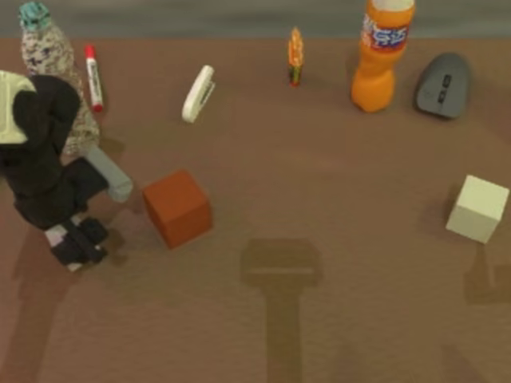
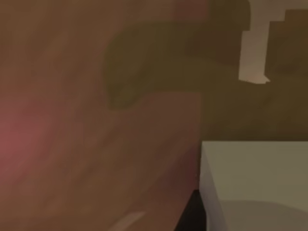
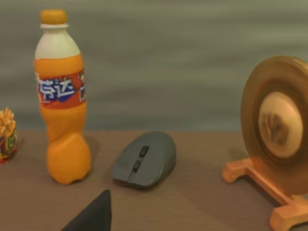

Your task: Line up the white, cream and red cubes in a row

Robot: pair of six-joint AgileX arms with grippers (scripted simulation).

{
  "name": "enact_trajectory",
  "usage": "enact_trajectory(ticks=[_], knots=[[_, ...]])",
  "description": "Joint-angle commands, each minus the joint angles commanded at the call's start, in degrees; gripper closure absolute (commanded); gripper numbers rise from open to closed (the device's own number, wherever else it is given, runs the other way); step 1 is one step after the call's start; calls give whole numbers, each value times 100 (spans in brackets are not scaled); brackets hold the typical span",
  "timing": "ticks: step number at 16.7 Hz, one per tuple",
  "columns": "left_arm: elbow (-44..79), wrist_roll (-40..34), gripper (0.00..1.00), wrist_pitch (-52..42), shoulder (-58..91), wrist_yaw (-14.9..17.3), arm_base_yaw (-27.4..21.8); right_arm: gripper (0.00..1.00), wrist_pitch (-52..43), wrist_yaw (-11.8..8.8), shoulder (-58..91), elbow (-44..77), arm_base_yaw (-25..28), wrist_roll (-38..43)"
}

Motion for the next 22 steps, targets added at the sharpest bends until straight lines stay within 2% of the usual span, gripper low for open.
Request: enact_trajectory(ticks=[7,14,18,22], knots=[[678,-26,100,-1323,-608,-6,101,0,0,0,0,0,0,0],[786,-13,100,-1424,-579,-8,-1,0,0,0,0,0,0,0],[1674,-17,100,-1859,56,-4,-798,0,0,0,0,0,0,0],[3379,-72,100,-2556,1028,9,-2092,0,0,0,0,0,0,0]])
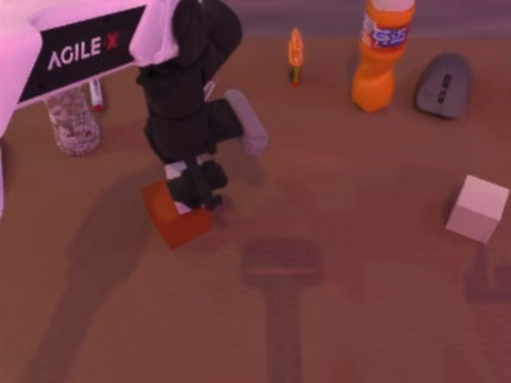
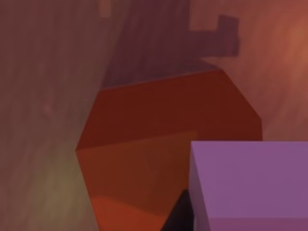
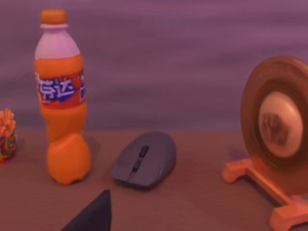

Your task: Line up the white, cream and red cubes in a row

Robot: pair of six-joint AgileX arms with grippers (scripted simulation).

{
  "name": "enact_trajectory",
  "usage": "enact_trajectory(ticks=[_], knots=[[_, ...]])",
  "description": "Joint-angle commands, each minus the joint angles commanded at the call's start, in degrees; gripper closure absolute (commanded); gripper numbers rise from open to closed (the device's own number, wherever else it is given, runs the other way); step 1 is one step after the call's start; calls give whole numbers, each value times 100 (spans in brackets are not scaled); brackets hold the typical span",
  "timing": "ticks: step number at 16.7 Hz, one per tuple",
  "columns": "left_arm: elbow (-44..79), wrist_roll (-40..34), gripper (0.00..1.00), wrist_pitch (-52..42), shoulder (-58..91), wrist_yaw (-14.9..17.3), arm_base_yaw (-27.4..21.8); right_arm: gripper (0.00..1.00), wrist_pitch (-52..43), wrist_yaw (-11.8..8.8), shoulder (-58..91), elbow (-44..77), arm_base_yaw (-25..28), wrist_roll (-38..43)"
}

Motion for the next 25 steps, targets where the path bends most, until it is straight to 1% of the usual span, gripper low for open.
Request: enact_trajectory(ticks=[3,5,7,8,10,15,21,25], knots=[[1337,-64,100,-517,699,11,-1042,0,0,0,0,0,0,0],[2042,-109,100,-793,1067,10,-1649,0,0,0,0,0,0,0],[2511,-152,100,-985,1324,0,-2102,0,0,0,0,0,0,0],[2653,-168,100,-1045,1403,-5,-2245,0,0,0,0,0,0,0],[2759,-181,100,-1090,1461,-11,-2351,0,0,0,0,0,0,0],[2650,-167,100,-978,1445,-5,-2343,0,0,0,0,0,0,0],[1679,-186,100,207,1647,-7,-2346,0,0,0,0,0,0,0],[1571,-182,100,322,1686,-8,-2355,0,0,0,0,0,0,0]])
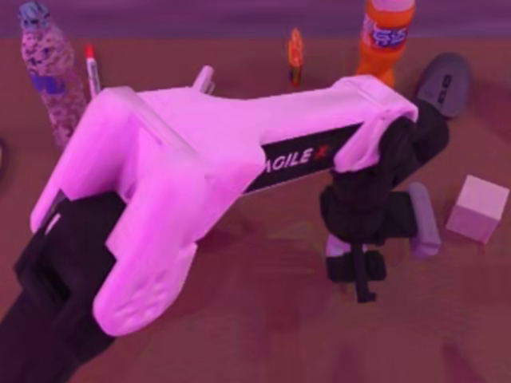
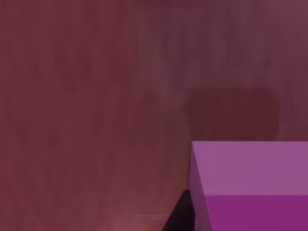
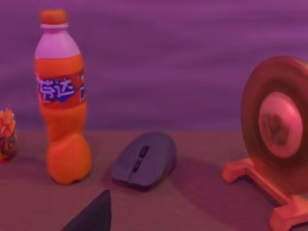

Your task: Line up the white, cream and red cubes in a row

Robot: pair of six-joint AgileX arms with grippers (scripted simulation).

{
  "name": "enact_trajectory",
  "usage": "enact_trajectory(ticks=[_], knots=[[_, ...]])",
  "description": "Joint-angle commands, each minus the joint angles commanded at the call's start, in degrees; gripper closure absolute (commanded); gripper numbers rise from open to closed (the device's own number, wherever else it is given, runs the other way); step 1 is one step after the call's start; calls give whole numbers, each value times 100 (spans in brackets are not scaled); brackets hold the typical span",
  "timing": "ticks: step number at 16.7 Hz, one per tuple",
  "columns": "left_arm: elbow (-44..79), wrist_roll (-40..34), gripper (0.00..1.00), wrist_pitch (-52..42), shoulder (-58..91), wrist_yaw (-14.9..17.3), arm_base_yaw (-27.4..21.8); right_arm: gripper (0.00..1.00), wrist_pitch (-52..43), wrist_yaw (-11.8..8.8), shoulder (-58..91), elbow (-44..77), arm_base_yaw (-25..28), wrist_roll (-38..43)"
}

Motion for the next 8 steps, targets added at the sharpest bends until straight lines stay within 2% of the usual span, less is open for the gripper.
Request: enact_trajectory(ticks=[1,8], knots=[[0,0,100,0,0,0,0,0,0,0,0,0,0,0],[0,0,47,0,0,0,0,0,0,0,0,0,0,0]])
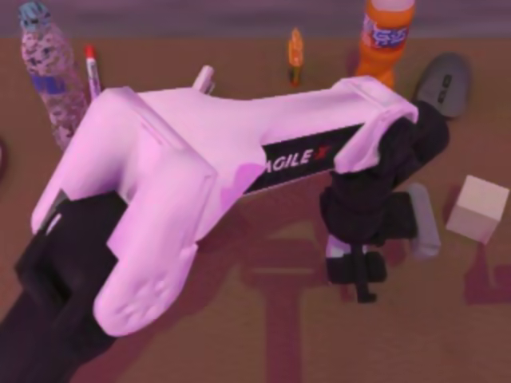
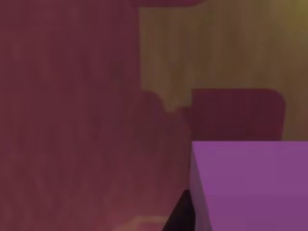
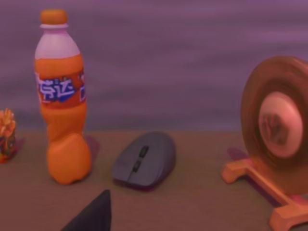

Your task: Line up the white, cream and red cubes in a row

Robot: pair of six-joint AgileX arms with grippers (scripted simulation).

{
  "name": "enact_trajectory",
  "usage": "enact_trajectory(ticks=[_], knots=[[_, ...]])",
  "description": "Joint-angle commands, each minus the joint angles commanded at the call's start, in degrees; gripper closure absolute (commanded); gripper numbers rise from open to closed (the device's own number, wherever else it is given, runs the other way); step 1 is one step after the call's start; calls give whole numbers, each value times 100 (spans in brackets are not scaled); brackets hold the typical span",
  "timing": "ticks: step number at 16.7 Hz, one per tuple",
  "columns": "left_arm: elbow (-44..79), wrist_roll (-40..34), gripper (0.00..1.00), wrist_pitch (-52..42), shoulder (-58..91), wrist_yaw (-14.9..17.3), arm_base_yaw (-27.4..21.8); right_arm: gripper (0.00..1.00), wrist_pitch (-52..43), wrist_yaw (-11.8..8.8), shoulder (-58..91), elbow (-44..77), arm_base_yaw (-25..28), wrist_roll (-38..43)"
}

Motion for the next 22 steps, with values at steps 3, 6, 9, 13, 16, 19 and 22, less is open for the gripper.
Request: enact_trajectory(ticks=[3,6,9,13,16,19,22], knots=[[0,0,25,0,0,0,0,0,0,0,0,0,0,0],[0,0,2,0,0,0,0,0,0,0,0,0,0,0],[0,0,0,0,0,0,0,0,0,0,0,0,0,0],[0,0,0,0,0,0,0,0,0,0,0,0,0,0],[20,5,0,-21,-2,1,6,0,0,0,0,0,0,0],[407,4,0,-429,-59,3,41,0,0,0,0,0,0,0],[954,2,0,-1147,-149,1,98,0,0,0,0,0,0,0]])
